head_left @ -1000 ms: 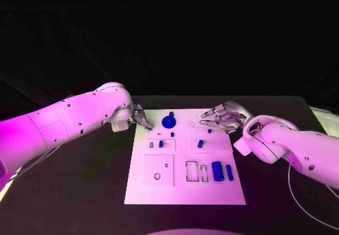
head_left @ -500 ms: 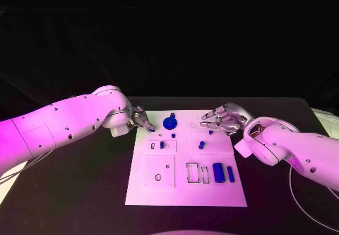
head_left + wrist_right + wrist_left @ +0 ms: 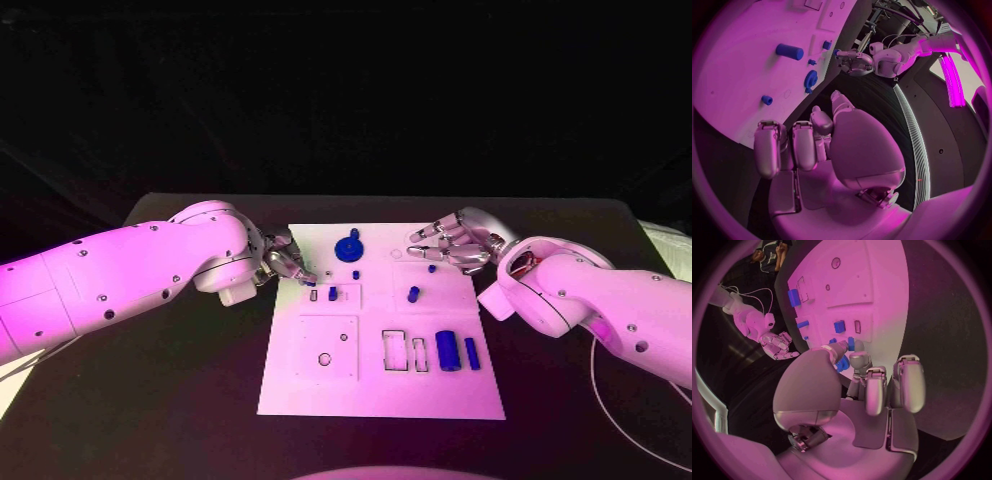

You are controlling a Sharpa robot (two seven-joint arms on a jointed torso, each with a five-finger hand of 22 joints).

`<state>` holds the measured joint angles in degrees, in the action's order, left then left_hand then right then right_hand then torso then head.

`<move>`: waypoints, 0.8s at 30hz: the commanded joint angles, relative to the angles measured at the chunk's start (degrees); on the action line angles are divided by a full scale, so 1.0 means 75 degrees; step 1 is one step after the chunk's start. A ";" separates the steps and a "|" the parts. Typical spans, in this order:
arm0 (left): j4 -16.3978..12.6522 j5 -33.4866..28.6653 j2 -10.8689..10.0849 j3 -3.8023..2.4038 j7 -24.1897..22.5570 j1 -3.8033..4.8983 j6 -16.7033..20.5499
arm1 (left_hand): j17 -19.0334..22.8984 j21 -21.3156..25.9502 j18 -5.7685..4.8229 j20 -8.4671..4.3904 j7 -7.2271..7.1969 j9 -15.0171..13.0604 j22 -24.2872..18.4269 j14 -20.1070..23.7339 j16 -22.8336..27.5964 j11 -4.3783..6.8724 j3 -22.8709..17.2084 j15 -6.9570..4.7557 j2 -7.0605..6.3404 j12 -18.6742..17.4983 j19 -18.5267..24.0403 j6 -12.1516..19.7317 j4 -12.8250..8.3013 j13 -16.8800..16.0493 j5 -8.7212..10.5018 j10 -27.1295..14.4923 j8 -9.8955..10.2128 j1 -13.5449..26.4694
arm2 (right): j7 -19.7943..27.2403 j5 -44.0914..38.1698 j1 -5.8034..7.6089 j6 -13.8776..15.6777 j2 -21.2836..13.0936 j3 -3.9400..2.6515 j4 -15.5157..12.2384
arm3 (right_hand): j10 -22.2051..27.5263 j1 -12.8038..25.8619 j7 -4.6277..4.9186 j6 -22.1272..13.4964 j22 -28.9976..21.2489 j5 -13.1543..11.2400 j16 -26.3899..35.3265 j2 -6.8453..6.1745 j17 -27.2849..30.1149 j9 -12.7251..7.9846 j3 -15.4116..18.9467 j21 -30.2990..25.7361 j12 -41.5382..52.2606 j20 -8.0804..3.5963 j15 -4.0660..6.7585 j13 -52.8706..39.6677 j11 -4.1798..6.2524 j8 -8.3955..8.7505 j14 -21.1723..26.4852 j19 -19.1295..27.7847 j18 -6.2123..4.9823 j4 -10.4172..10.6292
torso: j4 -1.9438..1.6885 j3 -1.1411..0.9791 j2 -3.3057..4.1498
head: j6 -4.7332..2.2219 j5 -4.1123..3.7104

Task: Assemble the parts on the task board

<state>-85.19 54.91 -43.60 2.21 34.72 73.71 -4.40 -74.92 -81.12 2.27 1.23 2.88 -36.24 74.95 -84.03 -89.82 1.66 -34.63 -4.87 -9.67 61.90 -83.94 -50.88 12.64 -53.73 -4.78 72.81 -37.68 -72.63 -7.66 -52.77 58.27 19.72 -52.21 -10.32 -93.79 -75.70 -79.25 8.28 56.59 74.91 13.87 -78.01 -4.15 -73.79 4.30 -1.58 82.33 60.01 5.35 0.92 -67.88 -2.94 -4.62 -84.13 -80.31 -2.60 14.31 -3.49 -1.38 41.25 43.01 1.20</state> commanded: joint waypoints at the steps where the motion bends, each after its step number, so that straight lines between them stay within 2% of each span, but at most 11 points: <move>1: -0.0126 0.0325 -0.0032 0.0006 -0.0290 -0.0063 0.0195 | -0.2010 -0.0046 0.0022 0.0035 -0.0035 -0.0006 0.0935 -0.0795 -0.0024 -0.0013 -0.1106 0.0008 0.0021 0.0040 -0.0269 -0.0017 -0.1051 -0.0006 -0.0012 0.0052 -0.0046 0.0070 | 0.0071 -0.0067 -0.0007 0.0069 0.0012 0.0000 -0.0012 | 0.0019 -0.0008 -0.0018 0.0046 0.0056 0.0034 0.0034 0.0067 0.0006 0.0007 0.0038 -0.0046 0.0041 -0.0025 0.0028 0.0001 -0.0022 -0.0024 -0.0321 0.0047 -0.0131 -0.0010 | -0.0018 0.0016 -0.0021 | 0.0021 0.0009; 2: -0.0142 0.0346 -0.0037 0.0007 -0.0296 -0.0078 0.0184 | -0.2010 -0.0053 0.0020 0.0034 -0.0036 -0.0008 0.0943 -0.0795 -0.0024 -0.0011 -0.1116 0.0007 0.0014 0.0047 -0.0273 -0.0020 -0.1057 -0.0013 -0.0015 0.0060 -0.0049 0.0078 | 0.0075 -0.0069 -0.0008 0.0073 0.0015 0.0000 -0.0012 | 0.0019 -0.0008 -0.0018 0.0046 0.0056 0.0034 0.0034 0.0067 0.0006 0.0007 0.0038 -0.0046 0.0041 -0.0025 0.0028 0.0001 -0.0022 -0.0024 -0.0321 0.0047 -0.0131 -0.0010 | -0.0009 0.0007 -0.0009 | 0.0012 0.0023; 6: -0.0167 0.0521 -0.0029 0.0014 -0.0284 -0.0129 0.0140 | -0.2010 -0.0055 0.0020 0.0034 -0.0036 -0.0008 0.0944 -0.0795 -0.0024 -0.0011 -0.1118 0.0007 0.0012 0.0048 -0.0274 -0.0021 -0.1058 -0.0015 -0.0015 0.0062 -0.0049 0.0080 | 0.0086 -0.0052 -0.0012 0.0075 0.0025 0.0000 -0.0014 | 0.0016 -0.0011 -0.0018 0.0041 0.0060 0.0042 0.0036 0.0076 0.0007 0.0006 0.0037 -0.0044 0.0047 -0.0025 0.0029 -0.0002 -0.0022 -0.0021 -0.0321 0.0043 -0.0130 -0.0009 | -0.0004 0.0006 -0.0001 | 0.0008 0.0031; 10: -0.0162 0.0757 0.0001 0.0017 -0.0242 -0.0195 0.0134 | -0.2010 -0.0059 0.0019 0.0033 -0.0038 -0.0010 0.0949 -0.0795 -0.0024 -0.0009 -0.1130 0.0006 0.0003 0.0062 -0.0277 -0.0025 -0.1065 -0.0030 -0.0016 0.0075 -0.0053 0.0091 | 0.0099 -0.0042 -0.0025 0.0079 0.0023 0.0000 -0.0016 | 0.0016 -0.0012 -0.0018 0.0041 0.0058 0.0044 0.0037 0.0079 0.0008 0.0006 0.0037 -0.0045 0.0047 -0.0025 0.0029 -0.0002 -0.0022 -0.0020 -0.0321 0.0044 -0.0130 -0.0009 | -0.0003 0.0017 -0.0001 | 0.0014 0.0027; 12: -0.0156 0.0823 0.0013 0.0017 -0.0213 -0.0225 0.0116 | -0.2010 -0.0059 0.0019 0.0033 -0.0038 -0.0010 0.0949 -0.0795 -0.0024 -0.0009 -0.1130 0.0006 0.0003 0.0062 -0.0277 -0.0025 -0.1065 -0.0030 -0.0016 0.0075 -0.0053 0.0091 | 0.0103 -0.0039 -0.0033 0.0083 0.0015 0.0000 -0.0011 | 0.0015 -0.0015 -0.0018 0.0038 0.0051 0.0050 0.0040 0.0088 0.0011 0.0005 0.0036 -0.0049 0.0049 -0.0026 0.0029 -0.0002 -0.0021 -0.0019 -0.0321 0.0048 -0.0132 -0.0009 | 0.0008 0.0010 0.0007 | 0.0015 0.0033; 14: -0.0138 0.0862 0.0030 0.0017 -0.0188 -0.0249 0.0088 | -0.2010 -0.0065 0.0017 0.0031 -0.0042 -0.0012 0.0955 -0.0795 -0.0024 -0.0006 -0.1150 0.0004 -0.0005 0.0071 -0.0280 -0.0033 -0.1075 -0.0038 -0.0017 0.0088 -0.0059 0.0104 | 0.0107 -0.0037 -0.0040 0.0088 0.0004 0.0000 -0.0014 | 0.0015 -0.0015 -0.0018 0.0038 0.0051 0.0050 0.0040 0.0088 0.0011 0.0005 0.0036 -0.0049 0.0049 -0.0026 0.0029 -0.0002 -0.0021 -0.0019 -0.0321 0.0048 -0.0132 -0.0009 | 0.0011 0.0014 0.0010 | 0.0030 0.0038; 15: -0.0125 0.0876 0.0040 0.0017 -0.0175 -0.0259 0.0066 | -0.2010 -0.0065 0.0017 0.0031 -0.0042 -0.0012 0.0955 -0.0795 -0.0024 -0.0006 -0.1150 0.0004 -0.0005 0.0071 -0.0280 -0.0033 -0.1075 -0.0038 -0.0017 0.0088 -0.0059 0.0104 | 0.0112 -0.0036 -0.0045 0.0093 -0.0003 -0.0001 -0.0024 | 0.0015 -0.0015 -0.0018 0.0038 0.0051 0.0050 0.0040 0.0088 0.0011 0.0005 0.0036 -0.0049 0.0049 -0.0026 0.0029 -0.0002 -0.0021 -0.0019 -0.0321 0.0048 -0.0132 -0.0009 | 0.0009 0.0001 0.0006 | 0.0036 0.0038; 18: -0.0087 0.0899 0.0064 0.0017 -0.0128 -0.0283 0.0002 | -0.2010 -0.0070 0.0015 0.0030 -0.0043 -0.0013 0.0960 -0.0795 -0.0024 -0.0005 -0.1158 0.0003 -0.0008 0.0077 -0.0283 -0.0035 -0.1080 -0.0044 -0.0018 0.0094 -0.0061 0.0109 | 0.0122 -0.0035 -0.0060 0.0106 -0.0025 -0.0001 -0.0051 | 0.0014 -0.0018 -0.0018 0.0036 0.0049 0.0056 0.0043 0.0098 0.0014 0.0004 0.0034 -0.0050 0.0052 -0.0026 0.0029 -0.0003 -0.0022 -0.0018 -0.0321 0.0049 -0.0132 -0.0009 | 0.0006 -0.0008 0.0006 | 0.0052 0.0047; 24: -0.0040 0.0960 0.0083 0.0016 -0.0029 -0.0307 -0.0192 | -0.2010 -0.0085 0.0011 0.0024 -0.0051 -0.0021 0.0977 -0.0795 -0.0024 0.0003 -0.1206 -0.0003 -0.0026 0.0065 -0.0292 -0.0053 -0.1112 -0.0014 -0.0025 0.0112 -0.0078 0.0139 | 0.0122 -0.0035 -0.0075 0.0118 -0.0041 -0.0002 -0.0075 | 0.0037 -0.0021 -0.0018 0.0034 0.0008 0.0061 0.0085 0.0104 0.0069 0.0004 0.0033 -0.0073 0.0005 -0.0026 0.0030 0.0033 -0.0021 -0.0017 -0.0309 0.0077 -0.0142 -0.0009 | 0.0001 -0.0008 0.0003 | 0.0067 0.0052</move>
<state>-85.50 60.86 -43.12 2.36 34.03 71.47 -4.12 -74.91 -81.38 2.28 1.24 2.82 -36.29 74.93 -84.04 -89.82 1.63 -35.72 -4.87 -10.31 62.24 -83.94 -51.30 11.86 -53.92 -4.77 73.19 -37.89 -71.54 -7.40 -52.76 57.78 20.49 -52.53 -10.33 -94.21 -75.70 -79.48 8.28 56.59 74.90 14.10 -77.56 -3.92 -73.35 4.30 -1.58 81.89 60.01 5.13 0.92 -67.70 -2.94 -4.62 -84.12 -80.09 -2.59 14.31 -3.43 -1.40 41.29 43.44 1.52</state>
